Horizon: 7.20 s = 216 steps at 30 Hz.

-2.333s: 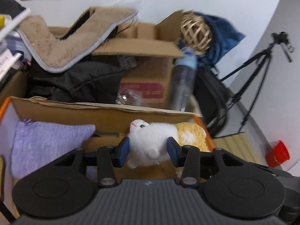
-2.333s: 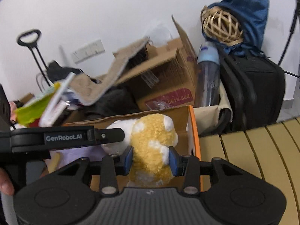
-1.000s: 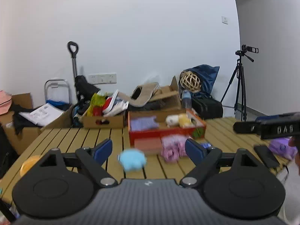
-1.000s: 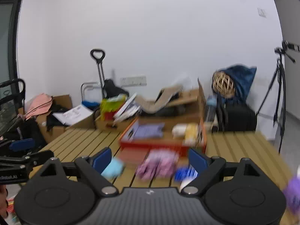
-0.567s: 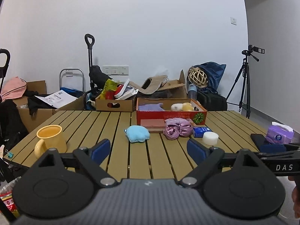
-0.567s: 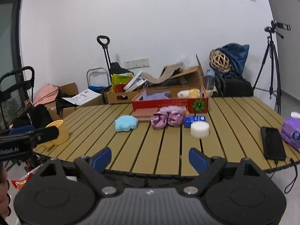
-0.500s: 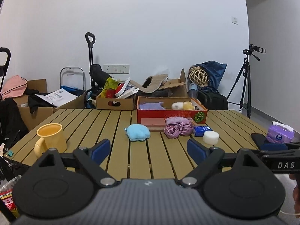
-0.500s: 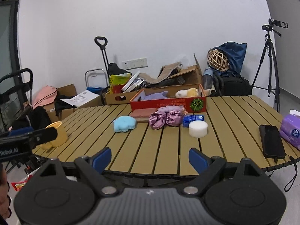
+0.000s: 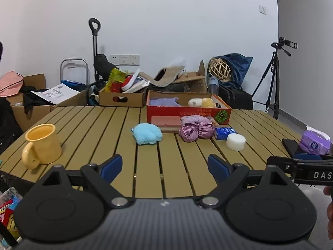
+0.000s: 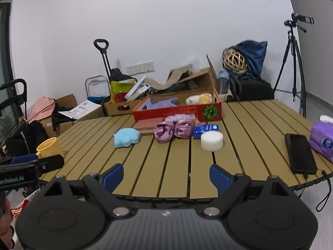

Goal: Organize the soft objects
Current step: 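Withdraw the right tool from the box over the table, then reach both tools to the light blue plush and close on it, then carry the blue plush with both tools into the red box, then open both tools and withdraw them from the box over the table, then reach both tools to the pink satin scrunchie and close on it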

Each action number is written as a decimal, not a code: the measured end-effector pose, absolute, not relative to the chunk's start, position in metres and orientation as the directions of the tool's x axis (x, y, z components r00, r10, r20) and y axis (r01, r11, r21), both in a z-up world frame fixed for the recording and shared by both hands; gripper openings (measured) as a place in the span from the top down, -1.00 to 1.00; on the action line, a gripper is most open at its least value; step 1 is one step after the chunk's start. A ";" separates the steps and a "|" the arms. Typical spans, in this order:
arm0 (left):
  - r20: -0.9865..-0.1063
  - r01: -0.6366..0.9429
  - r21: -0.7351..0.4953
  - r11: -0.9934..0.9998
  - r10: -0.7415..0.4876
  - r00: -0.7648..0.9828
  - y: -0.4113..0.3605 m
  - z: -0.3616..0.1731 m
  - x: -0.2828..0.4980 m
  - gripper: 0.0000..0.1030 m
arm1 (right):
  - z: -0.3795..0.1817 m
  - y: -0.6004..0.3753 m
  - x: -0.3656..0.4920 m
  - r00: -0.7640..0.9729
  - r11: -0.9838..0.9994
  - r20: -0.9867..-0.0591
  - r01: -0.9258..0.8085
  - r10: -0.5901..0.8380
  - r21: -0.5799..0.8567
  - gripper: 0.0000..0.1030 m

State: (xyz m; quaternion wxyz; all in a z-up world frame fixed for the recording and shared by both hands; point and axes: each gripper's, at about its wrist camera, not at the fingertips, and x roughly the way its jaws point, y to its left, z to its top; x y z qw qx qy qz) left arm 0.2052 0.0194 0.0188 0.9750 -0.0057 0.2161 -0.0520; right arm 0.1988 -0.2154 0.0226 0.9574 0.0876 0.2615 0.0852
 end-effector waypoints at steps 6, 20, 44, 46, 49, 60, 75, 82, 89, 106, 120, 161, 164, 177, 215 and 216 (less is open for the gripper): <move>-0.469 0.111 -0.067 0.992 -0.130 0.874 0.005 0.007 0.246 -0.76 | 0.010 -0.221 0.233 0.832 0.974 -0.520 -0.094 0.192 0.208 -0.74; -0.545 -0.064 -0.124 0.990 -0.014 0.838 0.035 -0.017 0.386 -0.73 | -0.006 -0.199 0.355 0.785 0.956 -0.551 -0.181 0.283 0.233 -0.67; -0.622 -0.208 -0.594 0.777 -0.280 0.731 0.124 -0.087 0.507 0.47 | -0.084 -0.102 0.548 0.533 0.792 -0.595 -0.297 0.601 0.534 0.61; -0.621 -0.210 -0.611 0.763 -0.298 0.725 0.121 -0.083 0.498 0.47 | -0.076 -0.105 0.536 0.540 0.803 -0.601 -0.304 0.589 0.513 0.62; -0.619 -0.188 -0.615 0.766 -0.322 0.716 0.105 -0.070 0.477 0.47 | -0.057 -0.112 0.503 0.563 0.832 -0.615 -0.323 0.553 0.452 0.63; -0.656 -0.094 -0.643 0.760 -0.483 0.581 0.030 -0.087 0.397 0.47 | -0.057 -0.205 0.361 0.623 0.860 -0.638 -0.116 0.453 0.498 0.63; -0.608 -0.011 -0.654 0.757 -0.516 0.603 0.026 -0.101 0.391 0.37 | -0.084 -0.212 0.361 0.647 0.799 -0.595 -0.037 0.476 0.600 0.38; -0.609 0.014 -0.628 0.778 -0.502 0.614 0.026 -0.090 0.386 0.44 | -0.079 -0.210 0.360 0.649 0.805 -0.595 -0.047 0.475 0.592 0.50; -0.518 0.097 -0.643 0.759 -0.526 0.674 0.031 -0.050 0.430 0.44 | -0.035 -0.204 0.389 0.725 0.843 -0.536 -0.115 0.433 0.525 0.51; -0.699 0.018 -0.320 0.947 -0.249 0.670 0.044 -0.025 0.736 0.34 | -0.042 -0.165 0.732 0.602 0.835 -0.655 -0.038 0.457 0.548 0.55; -0.648 0.074 -0.204 0.976 -0.192 0.737 0.048 0.001 0.698 0.18 | -0.059 -0.148 0.732 0.571 0.881 -0.702 -0.083 0.425 0.466 -0.06; -0.290 0.037 0.042 0.998 -0.023 0.957 -0.005 0.015 0.110 -0.77 | 0.031 -0.215 0.107 0.917 0.980 -0.355 -0.199 0.181 -0.014 -0.77; -0.292 0.056 0.051 0.997 -0.039 0.956 -0.008 0.015 0.104 -0.81 | 0.024 -0.213 0.086 0.925 0.984 -0.343 -0.179 0.166 -0.007 -0.93; -0.311 0.041 0.003 0.999 -0.038 0.950 0.000 0.015 0.108 -0.85 | 0.015 -0.218 0.084 0.918 0.986 -0.362 -0.162 0.161 0.028 -0.94; -0.591 0.056 -0.382 0.922 -0.291 0.753 -0.024 -0.079 0.534 0.23 | -0.080 -0.236 0.545 0.751 0.881 -0.594 0.033 0.289 0.472 0.25; -0.593 0.062 -0.371 0.927 -0.288 0.752 -0.024 -0.080 0.534 0.29 | -0.084 -0.234 0.549 0.742 0.884 -0.602 0.027 0.296 0.467 0.33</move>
